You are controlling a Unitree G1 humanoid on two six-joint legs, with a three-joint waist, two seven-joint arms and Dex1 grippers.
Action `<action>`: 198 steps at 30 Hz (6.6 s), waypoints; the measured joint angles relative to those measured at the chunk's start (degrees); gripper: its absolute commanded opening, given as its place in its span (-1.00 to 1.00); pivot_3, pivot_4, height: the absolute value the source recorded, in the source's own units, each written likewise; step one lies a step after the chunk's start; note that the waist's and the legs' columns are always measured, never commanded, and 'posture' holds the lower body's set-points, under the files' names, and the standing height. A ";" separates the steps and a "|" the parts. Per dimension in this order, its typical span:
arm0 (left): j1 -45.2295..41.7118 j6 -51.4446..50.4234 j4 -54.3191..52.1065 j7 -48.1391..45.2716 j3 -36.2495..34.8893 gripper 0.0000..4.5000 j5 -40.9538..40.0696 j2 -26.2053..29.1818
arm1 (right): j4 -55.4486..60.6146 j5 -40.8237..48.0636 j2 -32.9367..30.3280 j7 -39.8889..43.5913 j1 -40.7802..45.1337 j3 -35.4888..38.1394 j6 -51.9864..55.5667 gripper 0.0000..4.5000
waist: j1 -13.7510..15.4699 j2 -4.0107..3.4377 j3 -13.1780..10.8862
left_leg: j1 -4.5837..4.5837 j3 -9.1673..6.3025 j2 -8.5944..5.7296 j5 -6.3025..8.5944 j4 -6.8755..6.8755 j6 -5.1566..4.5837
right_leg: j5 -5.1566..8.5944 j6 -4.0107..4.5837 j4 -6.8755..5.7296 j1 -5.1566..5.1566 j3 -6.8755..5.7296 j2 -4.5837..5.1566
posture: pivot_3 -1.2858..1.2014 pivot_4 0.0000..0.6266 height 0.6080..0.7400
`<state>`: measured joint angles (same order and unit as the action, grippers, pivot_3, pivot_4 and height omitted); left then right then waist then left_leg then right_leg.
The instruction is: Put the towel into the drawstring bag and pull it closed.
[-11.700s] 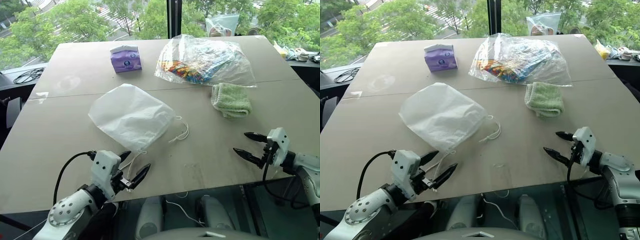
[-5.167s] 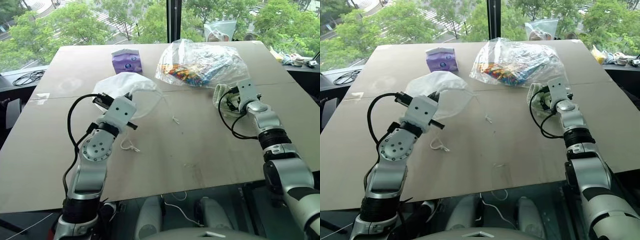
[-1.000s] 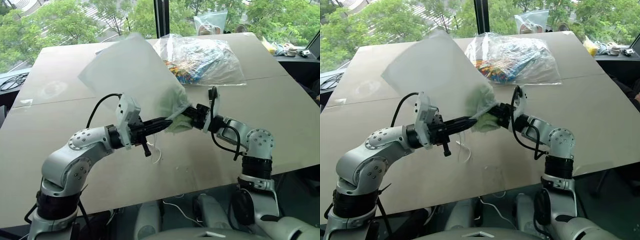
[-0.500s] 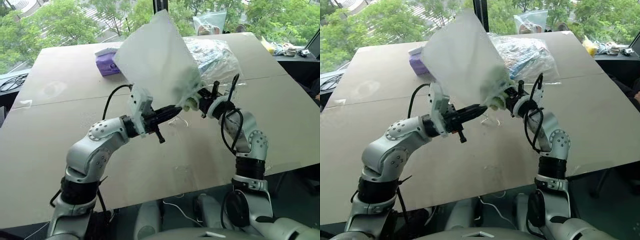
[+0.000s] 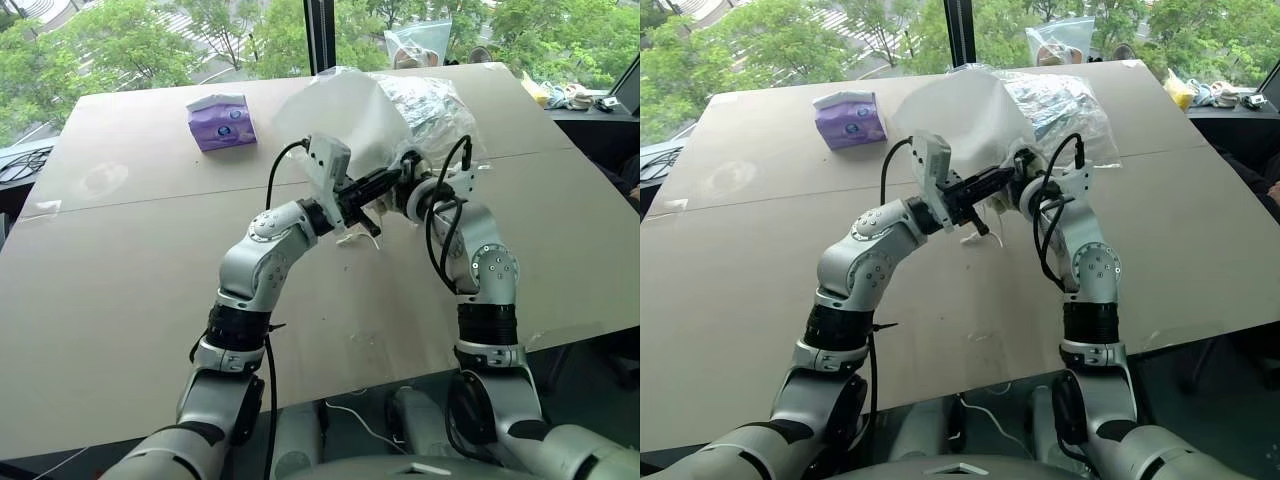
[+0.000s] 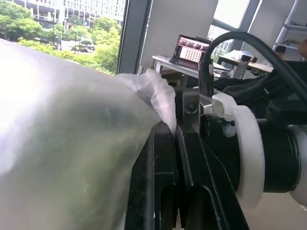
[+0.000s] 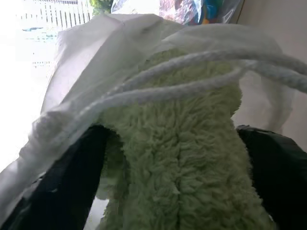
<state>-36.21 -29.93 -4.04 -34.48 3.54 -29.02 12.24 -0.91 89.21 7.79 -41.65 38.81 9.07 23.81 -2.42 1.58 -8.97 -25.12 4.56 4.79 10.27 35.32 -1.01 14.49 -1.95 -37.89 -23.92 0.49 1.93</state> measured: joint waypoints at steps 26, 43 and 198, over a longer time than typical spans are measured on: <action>4.15 -16.46 -9.14 5.73 -15.58 -1.00 -22.81 2.25 | 4.79 6.11 -5.42 10.05 -3.51 -3.62 18.48 -0.97 | 0.18 0.00 0.00 | -0.04 -0.29 -0.02 0.00 0.09 0.00 | 0.00 0.00 -0.01 0.06 -0.13 0.03 | 0.03 -0.52 1.00; 8.01 -18.38 -12.43 1.43 -10.34 -1.00 -23.36 7.87 | -2.42 -6.35 -3.97 17.58 1.39 -3.73 18.46 -0.81 | 0.80 0.01 0.00 | -0.12 -0.30 -0.06 -0.01 0.13 0.00 | 0.00 0.01 0.04 0.11 -0.31 0.06 | 0.03 -0.52 1.00; 24.22 20.97 0.92 10.60 -8.78 -0.97 23.77 18.78 | 4.06 -53.07 -18.77 66.87 1.15 -0.50 25.41 -1.00 | 1.38 -0.21 -0.03 | -0.71 -0.26 -0.02 -0.02 0.94 0.04 | -0.23 -0.07 -0.19 -0.27 -0.46 0.20 | 0.03 -0.52 1.00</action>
<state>-11.98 -8.95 -3.13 -23.88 -5.24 -5.25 31.02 3.15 36.14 -10.98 25.22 39.96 8.57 49.21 -1.04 1.37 -9.00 -25.83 4.31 4.77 10.25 36.26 -0.97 14.26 -2.02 -38.09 -24.19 0.03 2.12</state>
